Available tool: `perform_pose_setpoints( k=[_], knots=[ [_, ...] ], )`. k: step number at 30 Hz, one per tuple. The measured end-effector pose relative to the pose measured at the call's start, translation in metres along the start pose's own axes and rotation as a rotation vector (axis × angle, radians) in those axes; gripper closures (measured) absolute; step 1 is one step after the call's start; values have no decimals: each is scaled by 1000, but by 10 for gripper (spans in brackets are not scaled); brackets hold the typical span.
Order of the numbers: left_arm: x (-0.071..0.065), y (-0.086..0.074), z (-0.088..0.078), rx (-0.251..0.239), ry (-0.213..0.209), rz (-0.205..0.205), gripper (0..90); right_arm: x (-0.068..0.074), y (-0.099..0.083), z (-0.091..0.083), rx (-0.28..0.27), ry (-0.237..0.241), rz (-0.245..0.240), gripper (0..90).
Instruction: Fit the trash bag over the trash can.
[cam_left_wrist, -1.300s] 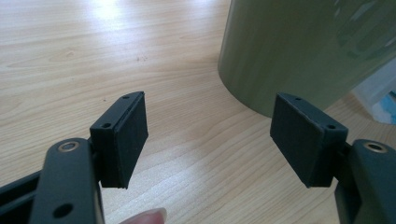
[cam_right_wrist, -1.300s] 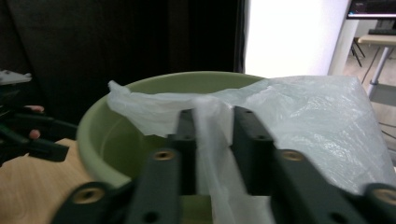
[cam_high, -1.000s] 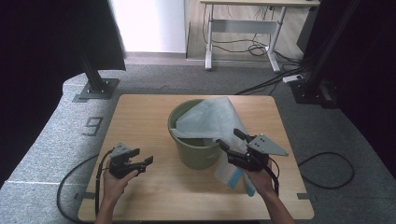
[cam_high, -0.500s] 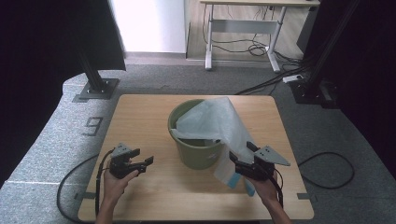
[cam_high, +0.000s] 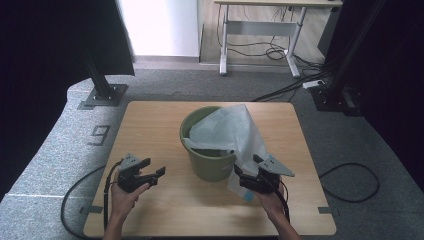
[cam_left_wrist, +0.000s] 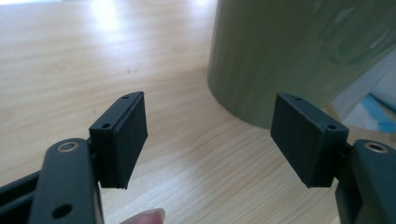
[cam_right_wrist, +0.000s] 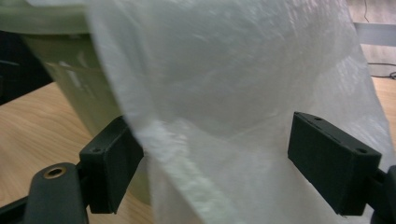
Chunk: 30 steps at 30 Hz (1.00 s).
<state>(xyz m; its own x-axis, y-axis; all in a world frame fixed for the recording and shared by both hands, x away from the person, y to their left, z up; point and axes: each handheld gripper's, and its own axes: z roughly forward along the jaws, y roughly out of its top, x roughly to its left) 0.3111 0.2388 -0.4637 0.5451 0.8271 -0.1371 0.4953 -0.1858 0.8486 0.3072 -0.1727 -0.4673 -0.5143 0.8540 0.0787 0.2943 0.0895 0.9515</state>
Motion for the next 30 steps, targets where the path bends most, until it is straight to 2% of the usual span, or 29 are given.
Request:
perform_pose_setpoints(
  k=[5, 8, 9, 12, 14, 17, 18, 20, 25, 29, 30],
  knots=[
    [-17, 12, -6, -20, -4, 55, 269, 7, 2, -8, -11, 19, -6, 172],
    [-24, 18, -9, -29, -11, 76, 267, 6, 1, -4, -1, 0, -8, 228],
    [-27, 21, -10, -34, -12, 80, 267, 5, 0, -1, 10, -8, -8, 288],
    [-31, 28, -15, -57, -23, 85, 266, 1, -4, 6, 36, 9, -27, 569],
    [-34, 32, -17, -69, -34, 85, 267, -3, -4, 7, 34, 11, -27, 718],
    [-39, 41, -17, -71, -36, 107, 267, -9, 2, 0, -7, 4, -46, 845],
    [-39, 41, -17, -71, -36, 107, 267, -10, 6, -4, -23, -3, -55, 865],
    [-44, 52, -17, -84, -17, 111, 264, -12, 15, -10, -49, -16, -80, 876],
    [-52, 81, -16, -121, 37, 70, 251, -12, 44, -19, -64, -15, -128, 878],
    [-59, 105, -10, -122, 29, 84, 244, -9, 70, -17, -63, -10, -169, 878],
    [-59, 105, -10, -122, 29, 84, 244, -8, 76, -15, -58, -11, -186, 879]
  ],
)
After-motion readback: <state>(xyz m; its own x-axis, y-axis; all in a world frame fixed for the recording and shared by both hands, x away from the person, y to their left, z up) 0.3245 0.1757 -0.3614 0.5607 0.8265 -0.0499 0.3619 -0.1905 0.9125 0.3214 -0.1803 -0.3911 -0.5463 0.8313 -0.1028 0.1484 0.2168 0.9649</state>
